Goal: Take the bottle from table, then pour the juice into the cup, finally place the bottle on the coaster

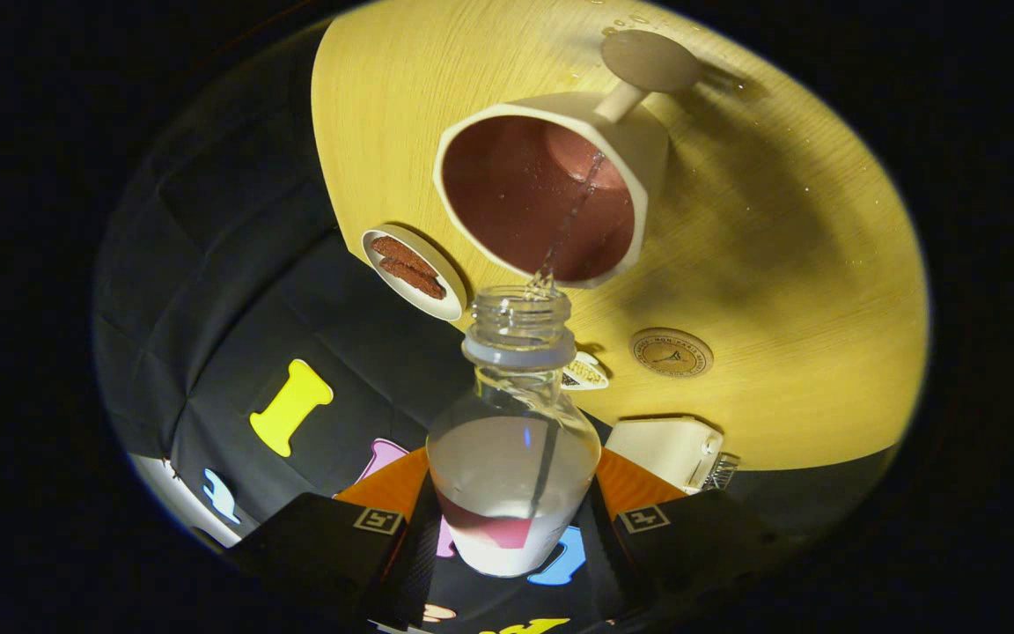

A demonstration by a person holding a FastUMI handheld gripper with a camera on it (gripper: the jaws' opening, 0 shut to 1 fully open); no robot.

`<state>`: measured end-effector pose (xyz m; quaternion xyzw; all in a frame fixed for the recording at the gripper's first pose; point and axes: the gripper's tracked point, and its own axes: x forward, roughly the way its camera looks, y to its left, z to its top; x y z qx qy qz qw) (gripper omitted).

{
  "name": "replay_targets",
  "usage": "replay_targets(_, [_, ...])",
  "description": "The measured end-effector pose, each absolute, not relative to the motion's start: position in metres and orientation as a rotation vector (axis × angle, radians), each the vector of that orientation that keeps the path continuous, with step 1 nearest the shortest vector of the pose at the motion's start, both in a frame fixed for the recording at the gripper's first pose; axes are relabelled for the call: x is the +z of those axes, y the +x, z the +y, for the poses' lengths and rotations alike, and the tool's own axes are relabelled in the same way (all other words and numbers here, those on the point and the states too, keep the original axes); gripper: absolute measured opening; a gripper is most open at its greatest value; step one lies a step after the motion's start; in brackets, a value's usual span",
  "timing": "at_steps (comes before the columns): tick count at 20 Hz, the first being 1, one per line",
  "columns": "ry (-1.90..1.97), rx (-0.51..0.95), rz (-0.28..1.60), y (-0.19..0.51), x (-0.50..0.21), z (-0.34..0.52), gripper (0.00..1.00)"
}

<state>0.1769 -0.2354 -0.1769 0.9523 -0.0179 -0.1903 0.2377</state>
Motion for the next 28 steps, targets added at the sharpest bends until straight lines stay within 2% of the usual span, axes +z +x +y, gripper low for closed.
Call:
replay_targets(16, [2.762, -0.531, -0.1, 0.171, -0.165, -0.257, 0.73])
replay_targets(28, [2.775, -0.518, -0.063, 0.174, -0.169, -0.254, 0.73])
